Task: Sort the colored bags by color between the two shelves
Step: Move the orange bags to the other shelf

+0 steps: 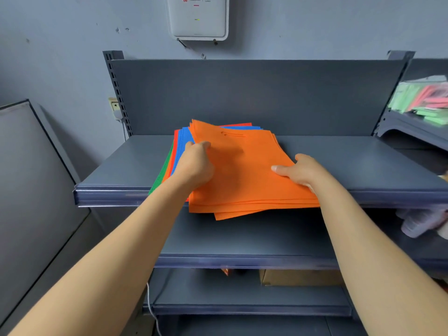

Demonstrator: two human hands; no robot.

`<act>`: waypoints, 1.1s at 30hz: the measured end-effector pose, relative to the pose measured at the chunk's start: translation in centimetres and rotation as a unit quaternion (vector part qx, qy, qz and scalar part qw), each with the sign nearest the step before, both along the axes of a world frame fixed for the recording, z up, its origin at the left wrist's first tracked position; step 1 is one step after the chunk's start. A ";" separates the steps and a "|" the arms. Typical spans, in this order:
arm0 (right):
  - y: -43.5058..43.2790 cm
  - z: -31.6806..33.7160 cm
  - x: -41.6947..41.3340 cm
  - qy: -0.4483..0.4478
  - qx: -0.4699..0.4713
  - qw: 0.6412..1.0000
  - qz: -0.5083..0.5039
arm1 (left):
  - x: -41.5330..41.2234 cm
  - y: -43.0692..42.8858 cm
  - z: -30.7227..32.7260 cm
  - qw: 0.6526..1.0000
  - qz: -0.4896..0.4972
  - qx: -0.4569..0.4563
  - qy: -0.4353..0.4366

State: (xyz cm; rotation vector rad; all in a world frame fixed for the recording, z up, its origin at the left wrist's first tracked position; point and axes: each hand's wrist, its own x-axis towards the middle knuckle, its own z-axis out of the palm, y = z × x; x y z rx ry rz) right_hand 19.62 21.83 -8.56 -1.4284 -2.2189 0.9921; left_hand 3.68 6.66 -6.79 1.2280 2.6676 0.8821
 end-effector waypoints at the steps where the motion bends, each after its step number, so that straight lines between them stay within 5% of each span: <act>1: 0.1 -0.1 0.2 0.004 -0.008 1.000 -0.002 | 0.3 0.0 -0.1 1.000 -0.011 0.002 0.017; 11: 1.3 0.9 2.1 0.056 0.039 0.998 -0.011 | 1.7 0.8 -0.1 0.994 0.050 -0.053 -0.083; 14: 1.0 1.3 3.0 0.087 0.046 0.994 0.035 | 2.6 0.7 0.1 0.997 0.054 -0.034 -0.048; 18: -0.5 2.6 3.2 0.081 0.192 0.976 0.067 | 4.8 0.2 0.9 0.997 0.029 0.052 0.053; 26: -5.4 3.8 1.7 0.130 0.319 0.923 0.175 | 9.6 -4.3 1.8 0.944 0.052 0.080 0.314; 33: -11.3 4.5 -0.6 0.119 0.347 0.895 0.254 | 8.8 -10.9 2.5 0.952 0.153 0.050 0.259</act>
